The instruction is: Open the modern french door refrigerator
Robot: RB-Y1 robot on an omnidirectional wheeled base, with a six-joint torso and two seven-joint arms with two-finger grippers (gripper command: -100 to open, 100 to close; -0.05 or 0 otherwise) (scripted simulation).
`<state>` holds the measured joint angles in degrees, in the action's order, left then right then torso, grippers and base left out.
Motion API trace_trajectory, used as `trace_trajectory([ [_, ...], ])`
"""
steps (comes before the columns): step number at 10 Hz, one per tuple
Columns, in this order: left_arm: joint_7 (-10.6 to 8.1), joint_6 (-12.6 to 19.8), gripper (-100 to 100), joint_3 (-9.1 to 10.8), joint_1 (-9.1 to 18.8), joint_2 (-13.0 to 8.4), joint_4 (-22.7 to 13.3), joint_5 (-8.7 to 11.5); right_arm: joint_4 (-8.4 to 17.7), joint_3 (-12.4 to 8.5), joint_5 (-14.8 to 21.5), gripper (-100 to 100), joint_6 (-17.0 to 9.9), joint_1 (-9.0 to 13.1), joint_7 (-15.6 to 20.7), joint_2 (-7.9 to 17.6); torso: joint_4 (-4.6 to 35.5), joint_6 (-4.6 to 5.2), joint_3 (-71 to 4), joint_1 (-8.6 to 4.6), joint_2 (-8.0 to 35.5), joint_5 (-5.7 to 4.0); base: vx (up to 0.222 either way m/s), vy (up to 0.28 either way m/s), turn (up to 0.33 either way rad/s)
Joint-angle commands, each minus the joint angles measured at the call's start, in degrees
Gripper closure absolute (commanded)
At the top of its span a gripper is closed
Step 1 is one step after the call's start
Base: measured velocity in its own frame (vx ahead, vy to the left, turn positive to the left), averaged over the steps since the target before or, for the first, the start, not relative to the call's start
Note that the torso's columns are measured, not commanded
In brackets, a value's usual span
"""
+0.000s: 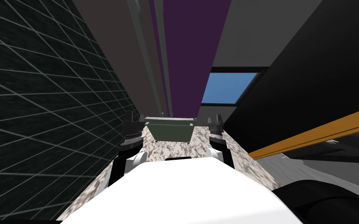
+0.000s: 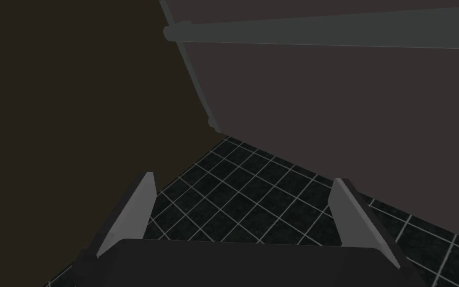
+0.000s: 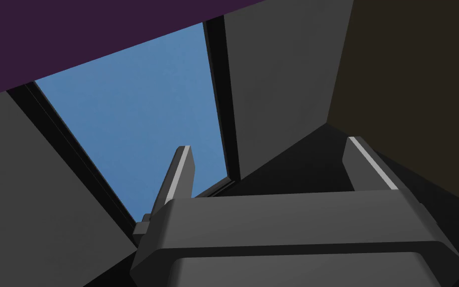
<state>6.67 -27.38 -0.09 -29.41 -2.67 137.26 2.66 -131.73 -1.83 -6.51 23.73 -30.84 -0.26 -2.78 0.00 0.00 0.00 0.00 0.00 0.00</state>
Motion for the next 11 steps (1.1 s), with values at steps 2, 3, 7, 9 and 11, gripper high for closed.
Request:
trace_trajectory([
  [2,0.00,0.0,0,0.00,0.0,0.0,0.0,0.0,0.0,0.0,0.0,0,0.0,0.0,0.0,0.0,6.0,0.00,-12.0,0.00,6.0,0.00,0.000,0.000,0.000],
  [3,0.00,0.0,0,0.00,0.0,0.0,0.0,0.0,0.0,0.0,0.0,0,0.0,0.0,0.0,0.0,10.1,0.00,-20.1,0.00,10.0,0.00,0.000,0.000,0.000],
  [7,0.00,0.0,0,0.00,0.0,0.0,0.0,0.0,0.0,0.0,0.0,0,0.0,0.0,0.0,0.0,26.9,0.00,-53.8,0.00,26.9,0.00,0.000,0.000,0.000],
  [9,0.00,0.0,0,0.00,0.0,0.0,0.0,0.0,0.0,0.0,0.0,0,0.0,0.0,0.0,0.0,35.4,0.00,-70.7,0.00,35.4,0.00,0.000,0.000,0.000],
  [11,0.41,-2.4,-100,-0.13,0.8,-2.8,-3.9,-0.3,0.0,0.0,0.0,0,0.0,0.0,0.0,0.0,41.5,0.01,-83.2,0.00,41.5,0.00,0.033,-0.010,-0.021],
])
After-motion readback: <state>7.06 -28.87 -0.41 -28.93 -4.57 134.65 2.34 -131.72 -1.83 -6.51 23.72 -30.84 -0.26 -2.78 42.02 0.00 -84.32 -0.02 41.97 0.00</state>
